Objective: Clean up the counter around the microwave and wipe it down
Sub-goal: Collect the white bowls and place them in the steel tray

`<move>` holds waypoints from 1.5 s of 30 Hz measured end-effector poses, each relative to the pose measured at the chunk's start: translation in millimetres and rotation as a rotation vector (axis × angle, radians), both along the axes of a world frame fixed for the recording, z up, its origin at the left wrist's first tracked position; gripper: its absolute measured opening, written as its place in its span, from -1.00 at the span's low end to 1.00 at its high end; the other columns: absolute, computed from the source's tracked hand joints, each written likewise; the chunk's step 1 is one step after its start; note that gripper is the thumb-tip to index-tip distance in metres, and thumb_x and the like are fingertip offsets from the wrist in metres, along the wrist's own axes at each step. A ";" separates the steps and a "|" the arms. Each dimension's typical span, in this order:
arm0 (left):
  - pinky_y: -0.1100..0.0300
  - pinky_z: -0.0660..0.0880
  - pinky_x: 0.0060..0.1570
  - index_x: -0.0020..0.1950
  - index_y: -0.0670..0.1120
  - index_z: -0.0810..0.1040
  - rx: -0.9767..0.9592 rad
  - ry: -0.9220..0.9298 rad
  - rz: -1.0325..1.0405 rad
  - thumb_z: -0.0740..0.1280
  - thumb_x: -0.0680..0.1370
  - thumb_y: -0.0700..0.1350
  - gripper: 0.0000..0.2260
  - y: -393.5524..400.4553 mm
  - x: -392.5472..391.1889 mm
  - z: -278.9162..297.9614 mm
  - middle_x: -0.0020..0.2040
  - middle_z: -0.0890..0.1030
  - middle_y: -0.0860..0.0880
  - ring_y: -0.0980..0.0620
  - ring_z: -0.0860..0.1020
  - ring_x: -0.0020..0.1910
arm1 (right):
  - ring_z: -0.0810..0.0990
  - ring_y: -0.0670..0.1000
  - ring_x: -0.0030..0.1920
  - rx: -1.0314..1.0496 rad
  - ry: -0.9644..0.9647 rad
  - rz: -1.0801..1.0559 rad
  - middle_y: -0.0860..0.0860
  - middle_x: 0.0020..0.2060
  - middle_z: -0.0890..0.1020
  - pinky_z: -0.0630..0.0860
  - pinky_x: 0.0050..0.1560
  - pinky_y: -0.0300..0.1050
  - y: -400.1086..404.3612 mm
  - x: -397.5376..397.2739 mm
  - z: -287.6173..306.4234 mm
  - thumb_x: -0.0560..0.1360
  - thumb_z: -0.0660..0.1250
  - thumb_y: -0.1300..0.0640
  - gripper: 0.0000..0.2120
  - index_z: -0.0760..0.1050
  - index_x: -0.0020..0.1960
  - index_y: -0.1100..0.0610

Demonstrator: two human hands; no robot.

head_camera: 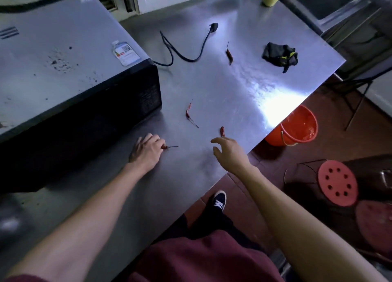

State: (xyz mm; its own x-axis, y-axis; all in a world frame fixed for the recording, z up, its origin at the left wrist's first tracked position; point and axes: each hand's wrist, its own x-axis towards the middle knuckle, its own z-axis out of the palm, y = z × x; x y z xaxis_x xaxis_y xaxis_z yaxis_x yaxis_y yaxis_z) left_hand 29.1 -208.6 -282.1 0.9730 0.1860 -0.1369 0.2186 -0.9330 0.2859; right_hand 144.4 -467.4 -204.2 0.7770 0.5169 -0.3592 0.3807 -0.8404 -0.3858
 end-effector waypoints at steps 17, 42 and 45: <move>0.01 0.55 -0.06 0.08 -0.02 0.61 -0.226 -0.019 0.360 0.36 0.56 -0.15 -0.88 -84.1 69.1 30.4 -0.04 0.61 -0.02 -0.14 0.59 -0.05 | 0.55 0.23 0.04 -0.056 0.056 0.141 0.18 0.04 0.56 0.38 -0.14 -0.01 -7.7 107.6 -62.4 0.60 0.27 0.06 -0.79 0.41 0.08 0.21; 0.06 0.51 0.03 0.11 -0.11 0.65 -0.211 -0.219 0.991 0.34 0.56 -0.21 -0.84 -146.7 -192.1 70.3 0.06 0.64 -0.03 -0.06 0.59 0.06 | 0.55 0.23 0.00 0.277 -0.075 1.020 0.14 -0.09 0.63 0.42 -0.09 0.00 92.1 -82.9 -27.9 0.58 0.30 0.13 -0.85 0.57 0.03 0.21; 0.05 0.51 0.07 0.12 -0.13 0.65 -0.213 -0.239 1.049 0.32 0.55 -0.22 -0.81 -156.4 -264.4 77.6 0.08 0.65 -0.06 -0.07 0.58 0.07 | 0.54 0.21 0.01 0.311 -0.052 1.101 0.14 -0.08 0.62 0.41 -0.10 -0.01 100.1 -151.6 -16.9 0.56 0.33 0.14 -0.85 0.58 0.06 0.20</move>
